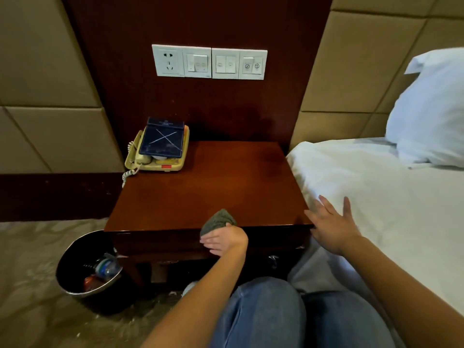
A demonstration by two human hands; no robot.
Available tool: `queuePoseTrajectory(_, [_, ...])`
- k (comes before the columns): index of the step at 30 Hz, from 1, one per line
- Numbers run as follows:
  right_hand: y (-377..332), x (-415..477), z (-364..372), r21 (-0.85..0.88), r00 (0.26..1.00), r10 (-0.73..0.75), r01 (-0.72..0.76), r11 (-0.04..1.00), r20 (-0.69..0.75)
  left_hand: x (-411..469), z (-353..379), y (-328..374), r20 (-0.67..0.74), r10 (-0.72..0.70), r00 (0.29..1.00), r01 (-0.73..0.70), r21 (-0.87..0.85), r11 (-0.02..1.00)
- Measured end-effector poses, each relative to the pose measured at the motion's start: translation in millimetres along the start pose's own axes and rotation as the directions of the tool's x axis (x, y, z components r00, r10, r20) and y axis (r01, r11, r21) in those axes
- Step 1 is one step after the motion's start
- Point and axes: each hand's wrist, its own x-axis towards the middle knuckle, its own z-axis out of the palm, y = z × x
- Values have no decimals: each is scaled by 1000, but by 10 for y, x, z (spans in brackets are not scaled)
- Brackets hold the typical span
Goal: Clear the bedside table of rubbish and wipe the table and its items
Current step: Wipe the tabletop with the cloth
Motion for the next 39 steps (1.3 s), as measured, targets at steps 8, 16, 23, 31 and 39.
queuePoseTrajectory(8, [-289,135,-46,138,993,-72,84,987,-90,985,-860,355,-338,-102,936,12,-260,966])
queuePoseTrajectory(16, [-494,331,1,370,968,-149,216,903,-202,1467,-1631,154,-124,733,669,-406,765,500])
queuePoseTrajectory(23, [-248,347,81,542,967,-34,171,823,-253,828,-823,110,861,483,158,-698,443,-562])
queuePoseTrajectory(31, [355,273,70,743,943,156,122,658,-293,246,245,132,970,222,93,-638,230,-735])
queuePoseTrajectory(39, [596,336,217,918,890,407,34,395,-208,-278,1116,-10,975,209,71,-663,203,-721])
